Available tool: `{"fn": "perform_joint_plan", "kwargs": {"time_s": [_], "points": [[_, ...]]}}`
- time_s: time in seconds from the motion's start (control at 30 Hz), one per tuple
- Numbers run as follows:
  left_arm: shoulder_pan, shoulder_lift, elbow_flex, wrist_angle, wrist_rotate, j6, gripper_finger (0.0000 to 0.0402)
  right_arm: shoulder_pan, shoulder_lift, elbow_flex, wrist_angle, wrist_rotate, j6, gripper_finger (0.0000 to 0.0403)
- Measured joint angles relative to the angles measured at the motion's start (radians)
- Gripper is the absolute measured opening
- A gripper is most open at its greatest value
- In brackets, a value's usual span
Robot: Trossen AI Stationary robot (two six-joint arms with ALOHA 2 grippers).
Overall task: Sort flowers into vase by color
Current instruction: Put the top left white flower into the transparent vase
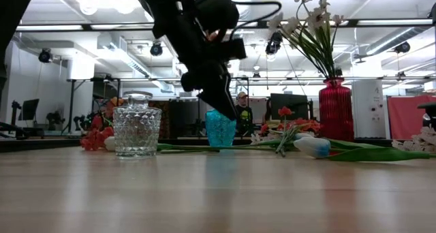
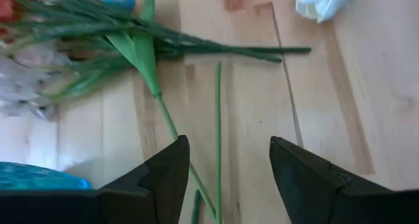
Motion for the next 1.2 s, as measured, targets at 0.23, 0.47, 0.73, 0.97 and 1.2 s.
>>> {"fn": "perform_joint_plan", "kwargs": {"time_s": [0.23, 0.47, 0.73, 0.97, 1.2], "points": [[0.011, -0.013, -0.026, -0.011, 0.007, 0.004, 0.0194, 0.000, 0.000, 0.000, 0.000, -0.001, -0.002, 0.0233], [0.019, -0.063, -0.128, 0.099, 0.007, -0.011, 0.0194, 0.000, 0.000, -0.010, 0.000, -0.006, -0.003, 0.0233], [0.019, -0.151, -0.254, 0.305, 0.007, -0.020, 0.0195, 0.000, 0.000, -0.019, 0.000, -0.006, -0.009, 0.0233], [0.018, -0.110, -0.312, 0.407, 0.007, -0.030, 0.0194, 0.000, 0.000, -0.019, -0.001, -0.006, -0.009, 0.0233], [0.019, -0.045, -0.311, 0.486, 0.007, -0.026, 0.0194, 0.000, 0.000, -0.022, 0.000, -0.006, -0.005, 0.0233]]}}
